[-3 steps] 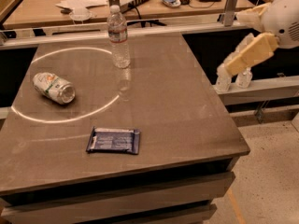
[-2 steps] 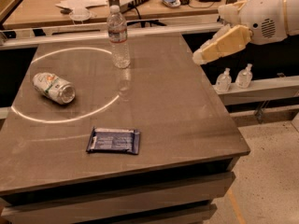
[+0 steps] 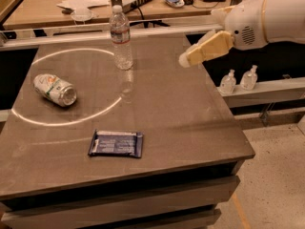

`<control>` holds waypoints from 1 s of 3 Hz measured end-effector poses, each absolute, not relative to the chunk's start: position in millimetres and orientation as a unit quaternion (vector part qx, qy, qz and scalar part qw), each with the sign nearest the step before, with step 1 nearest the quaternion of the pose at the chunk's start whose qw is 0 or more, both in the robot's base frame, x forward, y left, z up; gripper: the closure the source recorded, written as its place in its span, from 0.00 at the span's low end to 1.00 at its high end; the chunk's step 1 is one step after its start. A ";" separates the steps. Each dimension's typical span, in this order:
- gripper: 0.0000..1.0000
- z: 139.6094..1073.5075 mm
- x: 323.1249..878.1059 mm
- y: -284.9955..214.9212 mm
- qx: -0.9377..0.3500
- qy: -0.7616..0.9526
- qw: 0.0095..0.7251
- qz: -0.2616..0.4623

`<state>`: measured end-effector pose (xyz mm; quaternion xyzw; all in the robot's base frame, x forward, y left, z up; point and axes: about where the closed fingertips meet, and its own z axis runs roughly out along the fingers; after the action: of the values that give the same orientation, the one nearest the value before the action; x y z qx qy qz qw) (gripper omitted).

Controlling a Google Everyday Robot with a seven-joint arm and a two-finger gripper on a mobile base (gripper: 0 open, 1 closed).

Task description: Knock water bottle over

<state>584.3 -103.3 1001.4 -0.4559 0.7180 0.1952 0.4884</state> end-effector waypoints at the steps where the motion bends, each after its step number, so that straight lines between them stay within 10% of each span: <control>1: 0.00 994.3 615.8 -91.2 -0.428 0.712 0.527 0.179; 3: 0.00 961.5 707.8 -22.7 -0.414 0.673 0.576 0.210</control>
Offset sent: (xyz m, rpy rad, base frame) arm 0.1307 0.0570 -0.0310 0.1913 -0.2099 -0.1365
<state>707.8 -22.7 961.5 -0.4136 0.6726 0.2105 0.5764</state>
